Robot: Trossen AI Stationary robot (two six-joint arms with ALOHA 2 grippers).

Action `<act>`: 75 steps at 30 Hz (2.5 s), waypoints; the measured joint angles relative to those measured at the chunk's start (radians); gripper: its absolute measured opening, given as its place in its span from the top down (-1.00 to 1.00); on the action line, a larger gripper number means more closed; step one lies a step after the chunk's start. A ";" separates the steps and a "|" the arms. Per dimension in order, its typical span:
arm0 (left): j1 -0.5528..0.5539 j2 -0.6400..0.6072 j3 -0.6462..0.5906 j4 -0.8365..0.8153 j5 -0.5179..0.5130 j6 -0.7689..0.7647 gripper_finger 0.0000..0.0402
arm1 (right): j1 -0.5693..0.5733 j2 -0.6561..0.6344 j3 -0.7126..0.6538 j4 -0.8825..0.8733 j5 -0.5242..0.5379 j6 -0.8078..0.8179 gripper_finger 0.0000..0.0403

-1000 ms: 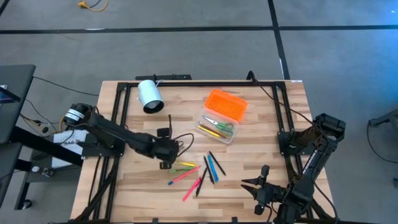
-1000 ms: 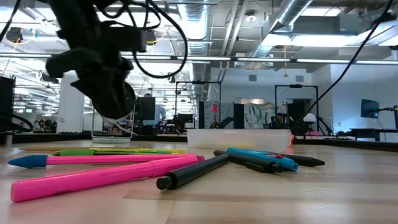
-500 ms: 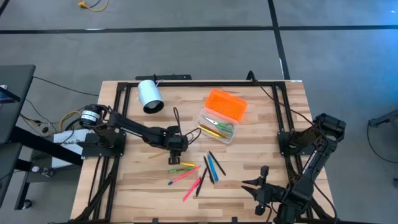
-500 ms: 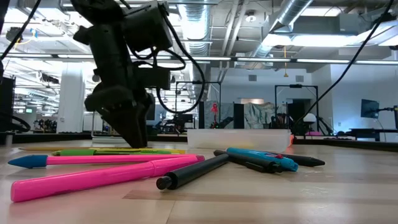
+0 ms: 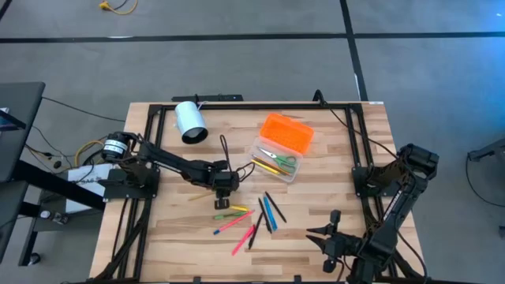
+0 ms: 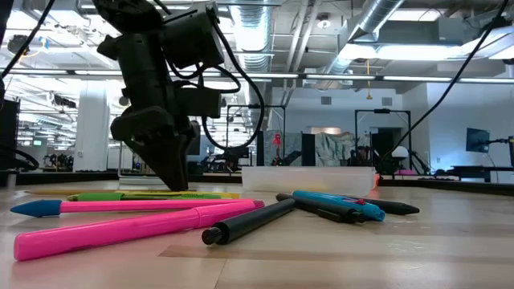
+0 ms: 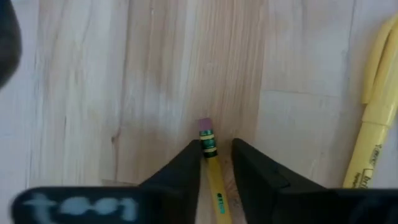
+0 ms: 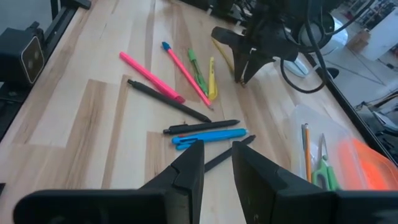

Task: Pick & place school supplies into a supply box
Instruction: Put the yellow pencil into the supply box

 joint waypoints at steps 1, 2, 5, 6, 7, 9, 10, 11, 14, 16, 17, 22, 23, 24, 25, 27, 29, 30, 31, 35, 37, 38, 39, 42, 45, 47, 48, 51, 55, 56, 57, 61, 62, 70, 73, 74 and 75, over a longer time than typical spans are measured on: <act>0.000 0.000 0.000 0.000 0.001 -0.003 0.69 | -0.001 0.000 0.000 0.000 0.000 0.000 0.62; 0.000 0.000 0.000 0.000 0.001 -0.006 0.75 | -0.002 0.000 0.000 0.000 0.000 0.000 0.62; -0.002 0.001 0.000 -0.003 0.001 -0.007 0.92 | -0.008 0.000 0.000 0.000 -0.001 0.000 0.62; -0.004 0.001 0.000 -0.005 0.003 -0.006 0.95 | -0.008 0.000 0.000 0.000 -0.001 0.000 0.62; -0.005 0.000 0.000 -0.007 0.005 -0.005 0.96 | -0.008 0.000 0.000 0.000 -0.001 0.000 0.62; -0.010 0.001 0.000 -0.015 0.007 -0.003 0.95 | -0.007 0.000 0.000 0.000 -0.001 0.000 0.62; -0.016 0.000 0.000 -0.019 0.001 -0.003 0.95 | -0.007 0.000 0.000 0.000 -0.001 0.000 0.62; -0.022 0.001 0.000 -0.025 -0.008 -0.003 0.95 | -0.007 0.000 0.000 0.000 -0.001 0.000 0.62; -0.053 0.002 0.000 -0.042 -0.057 0.001 0.98 | -0.007 0.000 0.000 0.000 -0.001 0.000 0.62; -0.081 0.003 -0.001 -0.043 -0.103 0.002 0.98 | -0.008 0.000 0.000 0.000 -0.001 -0.001 0.62; -0.096 0.004 -0.001 -0.044 -0.128 0.006 0.98 | -0.008 0.000 0.000 0.000 -0.001 -0.003 0.62; -0.164 0.005 -0.003 -0.061 -0.214 0.013 0.99 | -0.012 0.000 0.000 0.000 -0.001 -0.016 0.62; -0.176 0.005 0.000 -0.066 -0.225 0.013 0.99 | -0.014 0.000 0.000 0.000 -0.001 -0.018 0.62; -0.188 0.006 0.004 -0.071 -0.234 0.013 1.00 | -0.018 0.000 0.000 0.000 0.000 -0.018 0.62; -0.199 0.006 0.009 -0.077 -0.247 0.015 1.00 | -0.023 0.000 0.000 0.000 -0.001 -0.018 0.62; -0.221 0.006 0.027 -0.084 -0.285 0.016 0.98 | -0.034 0.000 0.000 -0.001 -0.001 -0.018 0.62; -0.242 0.006 0.043 -0.083 -0.330 0.030 0.98 | -0.045 0.000 0.000 -0.001 -0.001 -0.018 0.62; -0.251 0.006 0.051 -0.084 -0.349 0.038 0.98 | -0.050 0.000 0.000 -0.002 -0.001 -0.018 0.62; -0.259 0.006 0.058 -0.084 -0.365 0.044 0.98 | -0.055 0.000 0.000 -0.002 -0.001 -0.018 0.62; -0.266 0.005 0.085 -0.099 -0.345 0.022 0.99 | -0.068 0.000 0.000 -0.003 -0.002 -0.019 0.62; -0.262 0.005 0.088 -0.113 -0.334 0.008 0.99 | -0.073 0.000 0.000 -0.003 -0.013 -0.019 0.62; -0.258 0.005 0.088 -0.119 -0.324 0.006 0.99 | -0.074 0.000 0.000 -0.003 -0.020 -0.019 0.62; -0.255 0.005 0.088 -0.127 -0.321 0.003 0.99 | -0.075 0.000 0.000 -0.002 -0.026 -0.018 0.62; -0.245 0.005 0.088 -0.146 -0.297 0.002 0.99 | -0.075 0.000 0.000 0.000 -0.031 -0.018 0.62; -0.228 0.004 0.089 -0.147 -0.212 0.003 0.91 | -0.074 0.000 0.000 0.006 -0.049 -0.018 0.62; -0.212 0.004 0.089 -0.147 -0.142 0.000 0.84 | -0.074 0.000 0.000 0.006 -0.054 -0.018 0.62; -0.205 0.004 0.089 -0.147 -0.115 -0.006 0.80 | -0.074 0.000 0.000 0.007 -0.054 -0.018 0.62; -0.188 0.004 0.089 -0.147 -0.086 -0.022 0.68 | -0.074 0.000 0.000 0.007 -0.054 -0.018 0.62; -0.185 0.003 0.089 -0.146 -0.064 -0.024 0.54 | -0.073 0.000 0.000 0.010 -0.055 -0.018 0.62; -0.185 0.003 0.089 -0.145 -0.051 -0.024 0.52 | -0.073 0.000 0.000 0.010 -0.054 -0.018 0.62; -0.185 0.003 0.089 -0.145 -0.040 -0.024 0.49 | -0.072 0.000 0.000 0.011 -0.055 -0.018 0.62; -0.186 0.003 0.086 -0.136 -0.011 -0.034 0.44 | -0.072 0.000 0.000 0.011 -0.055 -0.018 0.62; -0.186 0.002 0.082 -0.130 -0.011 -0.036 0.44 | -0.072 0.000 0.000 0.011 -0.055 -0.018 0.62; -0.186 0.002 0.054 -0.098 -0.008 -0.058 0.44 | -0.072 0.000 0.000 0.014 -0.055 -0.017 0.62; -0.186 0.002 0.049 -0.087 0.000 -0.058 0.44 | -0.072 0.000 0.000 0.015 -0.055 -0.017 0.62; -0.186 0.002 0.047 -0.086 0.000 -0.058 0.44 | -0.072 0.000 0.000 0.016 -0.055 -0.017 0.62; -0.186 0.002 0.043 -0.080 0.000 -0.058 0.44 | -0.072 0.000 0.000 0.018 -0.055 -0.017 0.62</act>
